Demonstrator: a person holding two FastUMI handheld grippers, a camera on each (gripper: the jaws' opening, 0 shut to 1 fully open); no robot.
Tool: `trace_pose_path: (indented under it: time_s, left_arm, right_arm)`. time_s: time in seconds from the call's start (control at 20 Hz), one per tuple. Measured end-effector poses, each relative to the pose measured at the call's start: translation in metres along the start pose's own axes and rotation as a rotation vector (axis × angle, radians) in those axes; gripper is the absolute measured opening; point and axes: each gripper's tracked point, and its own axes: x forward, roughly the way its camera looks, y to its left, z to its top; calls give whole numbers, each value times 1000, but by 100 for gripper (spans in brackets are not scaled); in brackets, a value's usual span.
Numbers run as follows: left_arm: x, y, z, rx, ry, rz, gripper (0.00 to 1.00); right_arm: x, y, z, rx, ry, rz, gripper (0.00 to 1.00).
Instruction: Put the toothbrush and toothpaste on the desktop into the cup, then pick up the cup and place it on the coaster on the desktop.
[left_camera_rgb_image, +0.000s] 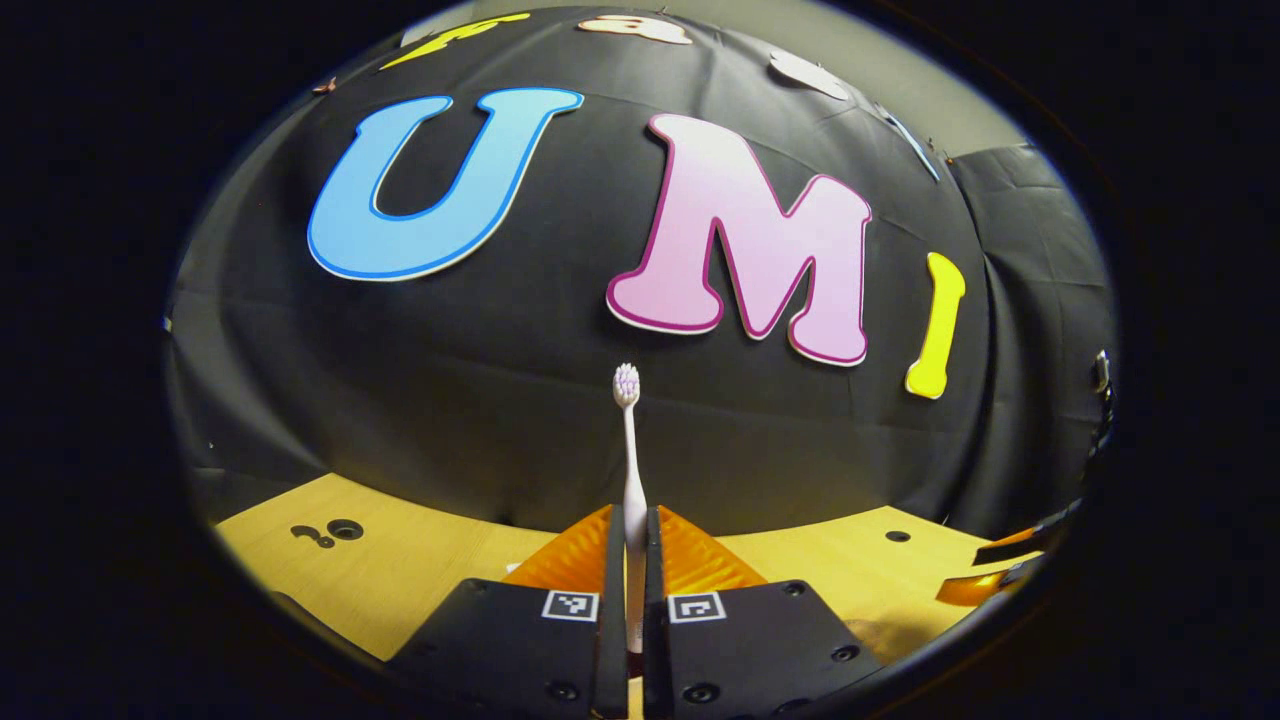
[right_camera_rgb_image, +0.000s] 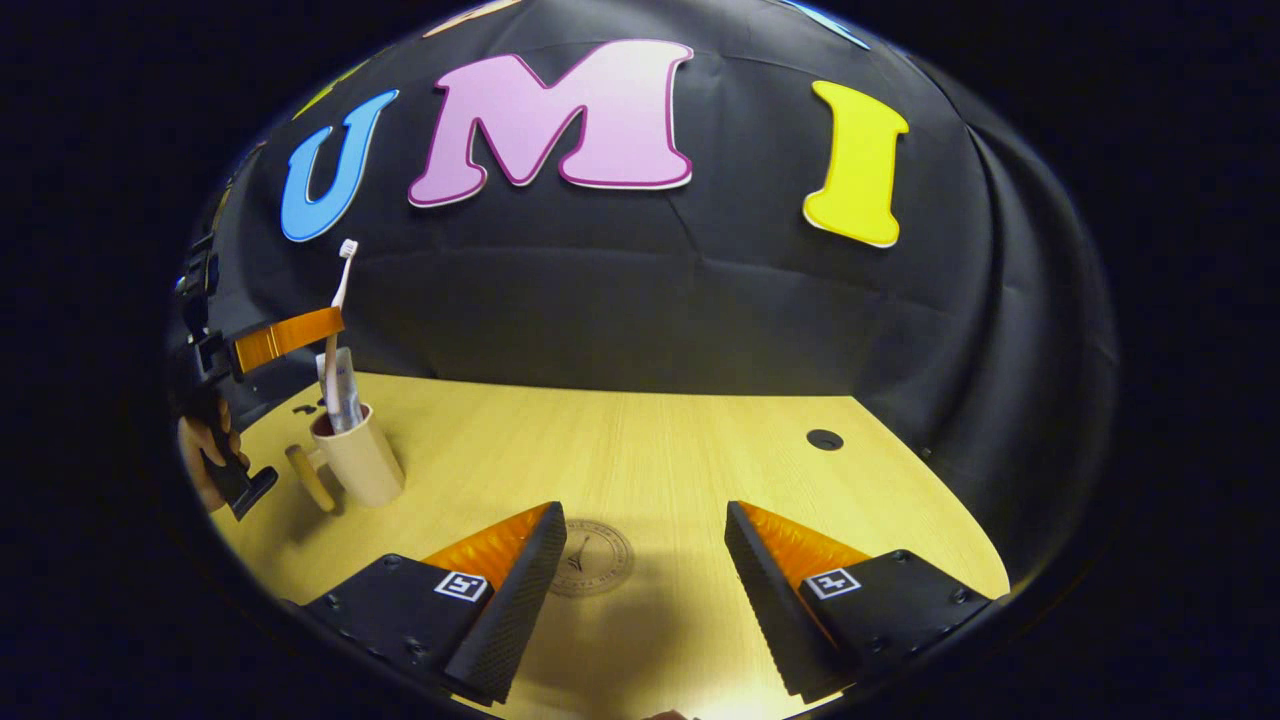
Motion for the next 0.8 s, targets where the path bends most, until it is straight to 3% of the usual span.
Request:
trace_pose_path:
  time_s: [0.4,0.6,0.8]
  left_arm:
    - [1,-3,-29,6,25,-5,18]
    - [-21,-9,-27,13,60,-17,99]
    - [-47,-8,-27,25,146,-8,98]
  right_arm:
    - [-2,-18,-16,-27,33,-24,98]
    - [-7,-21,-14,-27,32,-22,98]
    - [-15,-27,-15,-28,45,-17,98]
